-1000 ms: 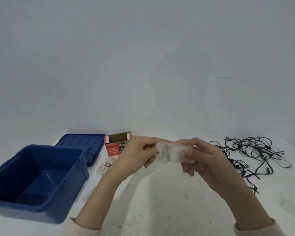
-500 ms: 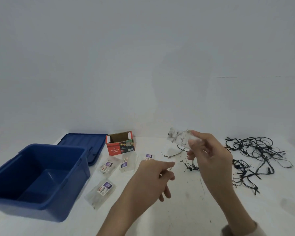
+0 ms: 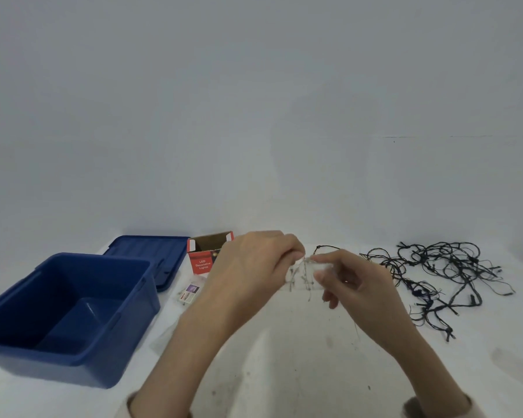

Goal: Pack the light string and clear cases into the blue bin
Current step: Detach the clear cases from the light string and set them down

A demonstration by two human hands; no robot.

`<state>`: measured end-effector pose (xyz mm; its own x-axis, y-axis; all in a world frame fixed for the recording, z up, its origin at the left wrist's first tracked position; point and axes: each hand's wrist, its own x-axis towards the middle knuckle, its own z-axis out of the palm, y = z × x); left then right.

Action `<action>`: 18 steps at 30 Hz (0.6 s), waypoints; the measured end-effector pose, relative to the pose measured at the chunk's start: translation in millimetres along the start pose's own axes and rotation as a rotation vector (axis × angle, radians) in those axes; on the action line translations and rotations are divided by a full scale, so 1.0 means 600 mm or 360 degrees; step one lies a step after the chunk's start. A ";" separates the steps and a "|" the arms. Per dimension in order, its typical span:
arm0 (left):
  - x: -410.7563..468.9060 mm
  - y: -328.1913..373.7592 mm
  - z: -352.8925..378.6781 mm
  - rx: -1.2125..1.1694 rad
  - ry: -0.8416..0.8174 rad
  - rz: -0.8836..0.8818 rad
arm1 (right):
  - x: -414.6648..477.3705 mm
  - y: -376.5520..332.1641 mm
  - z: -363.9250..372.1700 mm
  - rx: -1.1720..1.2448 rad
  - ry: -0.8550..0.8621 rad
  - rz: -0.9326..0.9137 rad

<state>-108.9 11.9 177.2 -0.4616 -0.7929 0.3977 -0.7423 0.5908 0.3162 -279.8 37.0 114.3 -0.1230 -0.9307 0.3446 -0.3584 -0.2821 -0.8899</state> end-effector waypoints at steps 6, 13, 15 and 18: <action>0.022 -0.035 0.029 -0.0281 0.0010 -0.0007 | -0.006 -0.015 -0.022 0.0412 -0.0396 0.0092; -0.005 -0.026 0.064 -0.1461 -0.0149 -0.0436 | -0.004 -0.018 -0.021 0.1225 -0.0344 0.0326; -0.016 -0.015 0.080 -0.1708 -0.0169 -0.0576 | -0.005 -0.020 -0.010 0.1286 -0.0188 0.0356; -0.033 0.005 0.093 -0.1898 -0.0237 -0.0683 | -0.008 -0.017 0.000 0.1206 0.0063 0.0291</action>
<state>-129.1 21.3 122.1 -0.4014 -0.9159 -0.0036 0.0137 -0.0099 0.9999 -275.9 44.2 121.8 -0.1570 -0.9728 0.1702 0.3991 -0.2202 -0.8901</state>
